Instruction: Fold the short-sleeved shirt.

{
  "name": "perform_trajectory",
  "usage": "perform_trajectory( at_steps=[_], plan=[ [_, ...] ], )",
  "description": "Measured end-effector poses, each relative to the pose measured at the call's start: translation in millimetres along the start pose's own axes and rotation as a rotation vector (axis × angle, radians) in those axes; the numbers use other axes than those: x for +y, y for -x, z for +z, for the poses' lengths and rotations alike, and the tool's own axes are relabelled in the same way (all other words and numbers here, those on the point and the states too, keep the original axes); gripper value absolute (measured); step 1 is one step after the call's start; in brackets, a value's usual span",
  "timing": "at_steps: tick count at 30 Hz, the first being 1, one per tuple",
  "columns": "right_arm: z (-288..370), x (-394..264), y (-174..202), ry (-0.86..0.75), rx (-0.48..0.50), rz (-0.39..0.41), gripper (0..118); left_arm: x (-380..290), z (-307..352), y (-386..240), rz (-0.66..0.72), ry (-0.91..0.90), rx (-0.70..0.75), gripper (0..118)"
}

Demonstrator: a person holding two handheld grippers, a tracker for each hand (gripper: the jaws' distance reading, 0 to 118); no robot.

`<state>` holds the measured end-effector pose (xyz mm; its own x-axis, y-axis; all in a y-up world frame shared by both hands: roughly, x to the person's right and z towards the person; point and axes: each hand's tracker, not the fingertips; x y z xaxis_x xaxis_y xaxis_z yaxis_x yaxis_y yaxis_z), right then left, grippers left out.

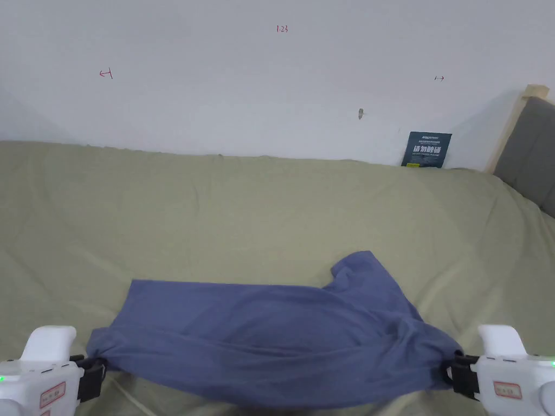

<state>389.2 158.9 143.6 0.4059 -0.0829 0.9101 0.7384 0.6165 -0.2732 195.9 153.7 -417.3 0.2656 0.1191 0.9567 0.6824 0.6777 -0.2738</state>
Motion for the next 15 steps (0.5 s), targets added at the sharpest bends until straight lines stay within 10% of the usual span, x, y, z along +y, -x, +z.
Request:
perform_trajectory(
  at_steps=[11,14,15],
  plan=[
    [-26.9,-86.4,-5.4,-0.024,0.002,-0.027,14,-62.3,-20.0,3.7,0.045,0.025,0.028,6],
    [-1.8,-92.9,2.5,-0.151,-0.062,-0.017,112,-66.3,4.7,-6.8,-0.022,-0.102,0.1,69],
    [15.7,-95.2,8.8,-0.238,-0.037,-0.021,118,-67.2,20.3,-11.6,-0.037,-0.145,0.079,98]
  ],
)
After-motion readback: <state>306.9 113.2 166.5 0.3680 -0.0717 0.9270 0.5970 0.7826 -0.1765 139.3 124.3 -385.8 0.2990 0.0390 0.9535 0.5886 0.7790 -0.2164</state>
